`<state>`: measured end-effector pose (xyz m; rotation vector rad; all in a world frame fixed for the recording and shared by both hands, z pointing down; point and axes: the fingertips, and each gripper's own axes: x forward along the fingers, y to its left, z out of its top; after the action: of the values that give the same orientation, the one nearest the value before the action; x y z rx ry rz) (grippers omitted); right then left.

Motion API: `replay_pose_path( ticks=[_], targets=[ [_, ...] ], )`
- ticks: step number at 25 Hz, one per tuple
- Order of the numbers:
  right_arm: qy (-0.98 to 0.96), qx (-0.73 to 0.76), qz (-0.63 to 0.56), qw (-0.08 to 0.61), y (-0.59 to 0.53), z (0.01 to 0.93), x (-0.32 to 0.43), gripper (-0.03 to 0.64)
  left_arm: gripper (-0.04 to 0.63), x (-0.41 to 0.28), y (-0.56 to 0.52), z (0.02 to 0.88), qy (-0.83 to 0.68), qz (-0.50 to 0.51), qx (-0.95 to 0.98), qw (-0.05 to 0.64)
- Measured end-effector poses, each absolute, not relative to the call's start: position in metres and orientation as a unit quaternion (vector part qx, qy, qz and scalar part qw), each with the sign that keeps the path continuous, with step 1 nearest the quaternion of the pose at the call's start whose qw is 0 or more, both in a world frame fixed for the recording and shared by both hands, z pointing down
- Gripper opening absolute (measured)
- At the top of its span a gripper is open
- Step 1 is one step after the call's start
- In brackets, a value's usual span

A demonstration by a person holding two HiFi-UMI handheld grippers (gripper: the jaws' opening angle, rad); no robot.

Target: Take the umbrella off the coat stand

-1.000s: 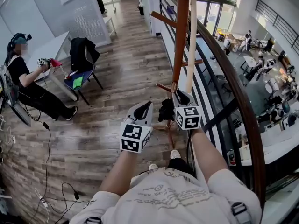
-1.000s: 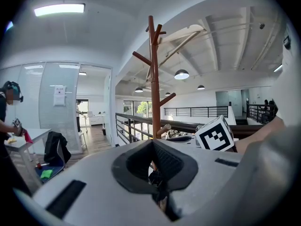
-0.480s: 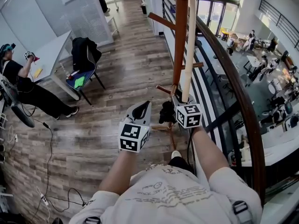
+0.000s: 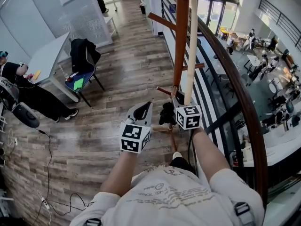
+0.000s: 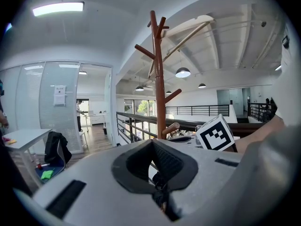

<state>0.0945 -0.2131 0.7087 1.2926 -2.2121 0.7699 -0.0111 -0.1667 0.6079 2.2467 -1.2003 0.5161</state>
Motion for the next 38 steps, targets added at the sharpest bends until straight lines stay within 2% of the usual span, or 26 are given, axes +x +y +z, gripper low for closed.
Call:
replay_pose_path(
  ticks=[6,30,38],
  targets=[
    [-0.8,0.476,0.284,0.231,-0.21,0.705,0.096,0.005,-0.008,-0.014,-0.164,0.606,-0.444,0.187,0.834,0.267],
    [-0.802,0.505,0.272,0.165,-0.183,0.611,0.093,0.003,-0.008,-0.011,-0.15,0.584,-0.432,0.154,0.846,0.271],
    [-0.808,0.521,0.232,0.151,-0.154,0.561,0.086,0.003,-0.008,-0.01,-0.135,0.557,-0.421,0.109,0.864,0.252]
  ],
)
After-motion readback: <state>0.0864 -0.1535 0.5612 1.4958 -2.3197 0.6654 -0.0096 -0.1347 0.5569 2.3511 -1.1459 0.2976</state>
